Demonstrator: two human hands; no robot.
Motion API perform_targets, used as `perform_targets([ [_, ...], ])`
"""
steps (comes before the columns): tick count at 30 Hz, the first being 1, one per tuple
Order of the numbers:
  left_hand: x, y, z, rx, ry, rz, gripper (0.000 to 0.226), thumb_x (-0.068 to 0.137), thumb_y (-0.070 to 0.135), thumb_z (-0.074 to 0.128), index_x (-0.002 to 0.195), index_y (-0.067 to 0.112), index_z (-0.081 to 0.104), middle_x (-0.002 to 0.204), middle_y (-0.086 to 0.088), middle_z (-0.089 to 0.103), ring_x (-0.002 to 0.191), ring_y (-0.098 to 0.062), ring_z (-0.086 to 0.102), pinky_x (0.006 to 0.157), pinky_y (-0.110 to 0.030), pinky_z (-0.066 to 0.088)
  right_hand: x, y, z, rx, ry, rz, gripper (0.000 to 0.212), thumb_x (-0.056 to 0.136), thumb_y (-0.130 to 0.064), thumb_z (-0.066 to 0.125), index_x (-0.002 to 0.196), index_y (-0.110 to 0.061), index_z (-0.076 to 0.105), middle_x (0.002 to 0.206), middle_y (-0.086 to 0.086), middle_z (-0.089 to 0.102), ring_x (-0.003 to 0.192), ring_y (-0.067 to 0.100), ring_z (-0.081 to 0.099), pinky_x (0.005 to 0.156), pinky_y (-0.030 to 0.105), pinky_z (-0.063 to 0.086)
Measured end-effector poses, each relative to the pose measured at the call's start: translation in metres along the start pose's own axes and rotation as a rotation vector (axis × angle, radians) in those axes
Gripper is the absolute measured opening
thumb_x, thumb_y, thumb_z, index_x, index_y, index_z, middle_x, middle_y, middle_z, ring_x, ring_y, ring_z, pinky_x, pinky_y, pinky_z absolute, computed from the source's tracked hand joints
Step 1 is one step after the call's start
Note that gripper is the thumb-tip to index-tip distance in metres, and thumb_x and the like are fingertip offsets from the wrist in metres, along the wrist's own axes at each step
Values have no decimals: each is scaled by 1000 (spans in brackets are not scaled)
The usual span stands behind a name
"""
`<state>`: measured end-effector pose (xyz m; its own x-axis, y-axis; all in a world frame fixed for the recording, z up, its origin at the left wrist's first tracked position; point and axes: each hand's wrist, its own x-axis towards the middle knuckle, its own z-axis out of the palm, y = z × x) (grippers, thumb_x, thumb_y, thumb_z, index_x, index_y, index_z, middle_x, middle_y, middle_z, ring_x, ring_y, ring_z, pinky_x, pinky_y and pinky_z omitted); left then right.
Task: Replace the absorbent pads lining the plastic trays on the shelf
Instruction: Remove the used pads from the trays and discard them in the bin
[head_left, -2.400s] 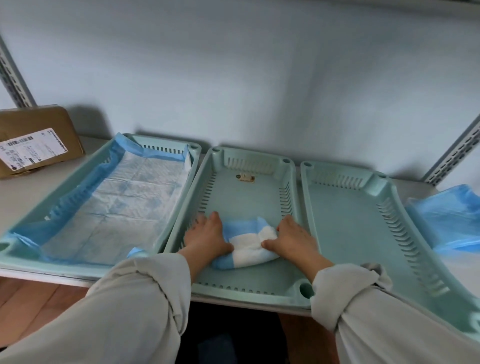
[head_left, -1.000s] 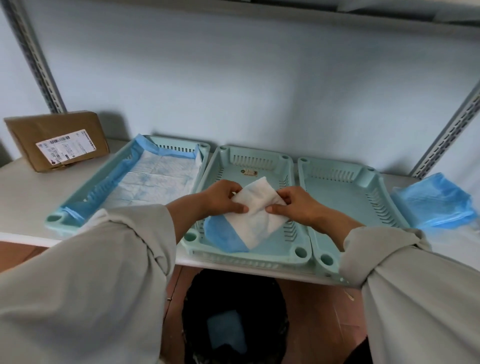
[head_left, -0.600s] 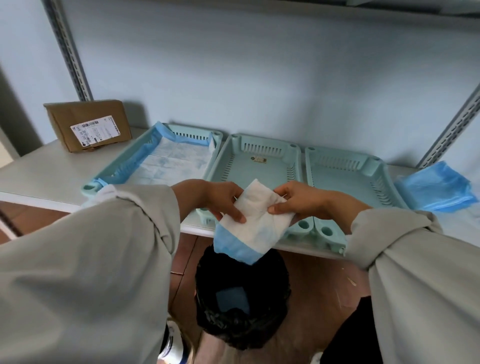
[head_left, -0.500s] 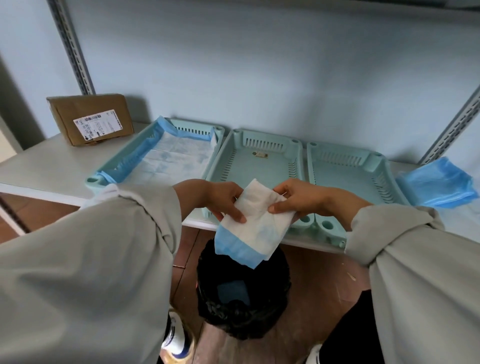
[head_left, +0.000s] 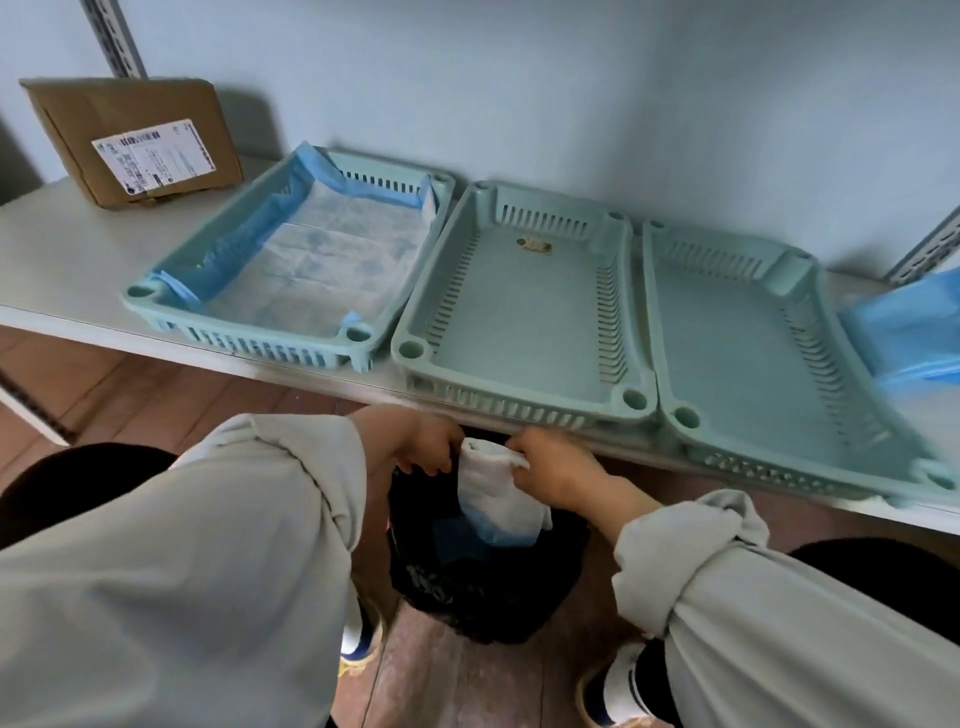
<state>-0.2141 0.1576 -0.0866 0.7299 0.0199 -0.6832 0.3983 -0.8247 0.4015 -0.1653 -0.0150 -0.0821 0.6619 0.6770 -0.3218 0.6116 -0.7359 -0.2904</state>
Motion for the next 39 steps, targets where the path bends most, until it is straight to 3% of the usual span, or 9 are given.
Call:
perform_targets([
  [4, 22, -14, 5, -51, 7, 35, 38, 93, 2, 42, 128, 15, 51, 97, -10, 53, 77, -20, 49, 59, -26, 41, 25, 7, 33, -4, 4, 106, 15, 86, -11, 50, 92, -13, 64, 97, 11, 67, 93, 33, 63, 70, 35, 49],
  [11, 53, -33, 11, -121, 44, 27, 42, 93, 2, 43, 133, 12, 50, 102, -12, 57, 78, -22, 52, 61, -27, 43, 62, 12, 65, -13, -85, 195, 19, 90, -17, 51, 106, -11, 59, 106, 13, 65, 97, 33, 62, 70, 32, 45],
  [14, 58, -36, 13, -44, 93, 14, 46, 92, 6, 44, 138, 14, 46, 134, -11, 51, 108, -24, 55, 86, -30, 48, 67, 9, 71, 36, -270, 193, 29, 89, -30, 56, 107, -9, 59, 109, 13, 65, 99, 31, 62, 72, 32, 47],
  [17, 61, -38, 17, 0, 85, 2, 47, 92, 6, 44, 138, 16, 47, 144, -7, 43, 127, -25, 46, 103, -31, 41, 68, 7, 69, 76, -322, 177, 33, 88, -31, 55, 113, -10, 61, 116, 13, 64, 106, 31, 61, 85, 35, 49],
  [24, 46, -25, 10, -34, 27, 9, 49, 92, 4, 43, 139, 19, 45, 133, -7, 51, 112, -25, 55, 93, -36, 52, 63, -3, 39, 47, -334, 163, 27, 90, -21, 55, 114, -12, 63, 116, 10, 65, 105, 27, 61, 90, 37, 51],
  [30, 8, -3, -15, 135, -50, 49, 47, 90, 8, 46, 134, 22, 50, 126, -11, 58, 102, -25, 60, 96, -40, 51, 44, -22, -9, 4, -460, 154, 30, 95, -22, 49, 118, -6, 60, 95, 7, 63, 81, 21, 62, 56, 25, 46],
  [33, -23, 14, -41, 81, -109, 73, 40, 93, 5, 41, 129, 15, 54, 123, -13, 62, 99, -23, 63, 93, -38, 50, 38, -32, -33, 66, -550, 194, 35, 98, -26, 47, 126, -6, 53, 116, 11, 64, 98, 25, 66, 67, 27, 50],
  [35, -44, 22, -63, 24, -91, 63, 34, 96, 5, 36, 120, 10, 59, 120, -15, 64, 103, -27, 66, 81, -31, 50, 32, -41, -47, 134, -642, 185, 38, 99, -29, 45, 130, -7, 49, 128, 14, 60, 104, 24, 63, 77, 31, 49],
  [39, -69, 28, -102, -43, 44, 37, 28, 96, 5, 32, 85, 17, 55, 103, -16, 70, 61, -9, 67, 62, -21, 46, 29, -60, -81, 191, -697, 139, 37, 99, -30, 45, 123, -4, 56, 124, 18, 63, 108, 29, 66, 74, 29, 52],
])
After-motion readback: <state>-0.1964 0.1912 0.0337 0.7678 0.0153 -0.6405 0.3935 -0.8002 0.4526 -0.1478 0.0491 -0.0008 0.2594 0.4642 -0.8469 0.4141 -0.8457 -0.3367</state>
